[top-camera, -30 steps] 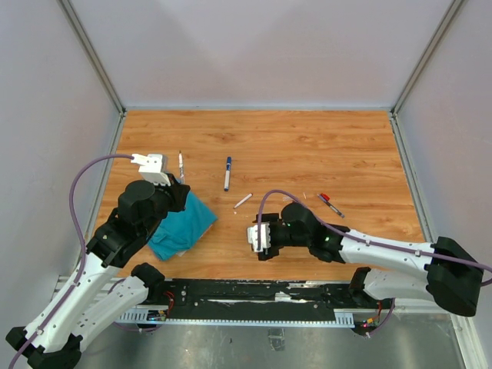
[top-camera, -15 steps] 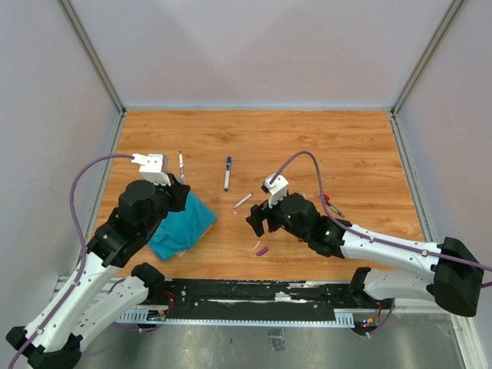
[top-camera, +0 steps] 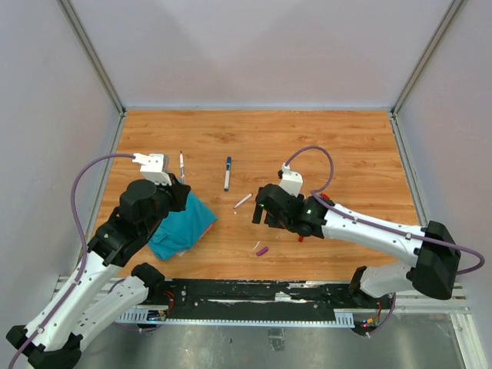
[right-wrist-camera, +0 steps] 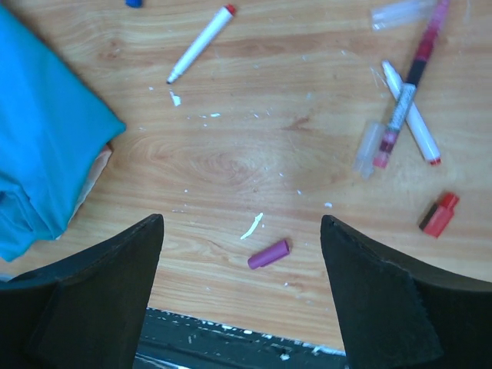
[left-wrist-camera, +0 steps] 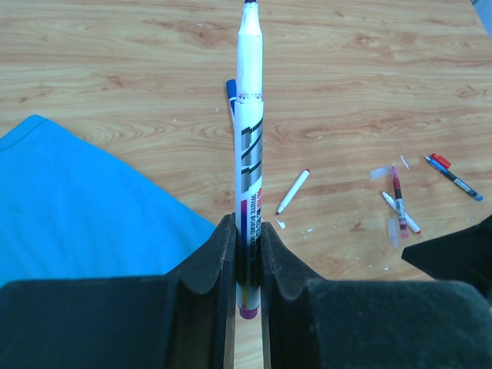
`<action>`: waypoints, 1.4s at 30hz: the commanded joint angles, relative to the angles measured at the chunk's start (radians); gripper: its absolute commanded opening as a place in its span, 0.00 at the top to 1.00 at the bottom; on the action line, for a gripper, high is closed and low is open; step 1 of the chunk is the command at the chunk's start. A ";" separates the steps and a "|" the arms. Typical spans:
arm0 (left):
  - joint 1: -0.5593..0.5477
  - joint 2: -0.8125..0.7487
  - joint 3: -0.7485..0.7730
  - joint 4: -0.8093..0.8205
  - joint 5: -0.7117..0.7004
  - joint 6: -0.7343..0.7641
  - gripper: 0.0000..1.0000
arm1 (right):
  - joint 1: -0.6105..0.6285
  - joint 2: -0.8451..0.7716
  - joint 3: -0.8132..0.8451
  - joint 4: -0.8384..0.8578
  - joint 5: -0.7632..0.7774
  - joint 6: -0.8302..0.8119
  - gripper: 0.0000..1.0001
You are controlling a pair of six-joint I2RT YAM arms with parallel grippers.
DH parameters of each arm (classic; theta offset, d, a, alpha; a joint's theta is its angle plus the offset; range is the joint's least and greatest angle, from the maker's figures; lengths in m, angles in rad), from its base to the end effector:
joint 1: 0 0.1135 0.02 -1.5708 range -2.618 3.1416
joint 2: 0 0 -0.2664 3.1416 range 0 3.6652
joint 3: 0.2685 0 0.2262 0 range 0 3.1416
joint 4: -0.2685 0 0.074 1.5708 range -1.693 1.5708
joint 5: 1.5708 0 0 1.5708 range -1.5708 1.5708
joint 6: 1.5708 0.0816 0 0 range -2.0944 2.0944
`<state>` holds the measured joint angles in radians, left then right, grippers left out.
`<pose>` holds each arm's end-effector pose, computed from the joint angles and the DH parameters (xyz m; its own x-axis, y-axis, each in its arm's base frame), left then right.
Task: Insert the pens into the pen caps
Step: Adjust the pen cap at the center of the board.
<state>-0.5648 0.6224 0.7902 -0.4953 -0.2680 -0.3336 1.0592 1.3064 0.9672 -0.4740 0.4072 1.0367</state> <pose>0.1409 -0.0637 0.3153 -0.3564 -0.1480 -0.9225 0.1986 0.9528 -0.2296 0.1645 0.2269 0.2465 -0.7555 0.2687 -0.5975 -0.0336 0.8949 0.4450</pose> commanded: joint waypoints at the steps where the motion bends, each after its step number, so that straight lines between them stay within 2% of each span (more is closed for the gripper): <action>1: 0.003 0.001 -0.004 0.034 0.012 0.016 0.99 | 0.021 0.080 0.086 -0.281 0.060 0.257 0.17; 12: 0.004 -0.014 -0.008 0.036 0.021 0.015 0.99 | 0.020 0.223 0.132 -0.286 -0.075 0.342 0.25; 18: 0.005 -0.024 -0.008 0.036 0.029 0.016 1.00 | 0.023 0.252 0.102 -0.254 -0.145 0.384 0.28; 28: 0.003 -0.056 -0.019 0.045 0.072 0.017 1.00 | 0.073 0.291 0.076 -0.275 -0.166 0.506 0.30; 33: 0.003 -0.053 -0.020 0.048 0.093 0.021 0.99 | 0.094 0.337 0.080 -0.286 -0.185 0.555 0.35; 42: 0.003 -0.058 -0.023 0.053 0.114 0.024 0.99 | 0.102 0.429 0.129 -0.326 -0.172 0.573 0.39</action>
<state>-0.5648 0.5751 0.7742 -0.4721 -0.1753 -0.3290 1.1500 1.6947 1.0573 -0.7223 0.2173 1.5780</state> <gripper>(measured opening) 0.160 0.610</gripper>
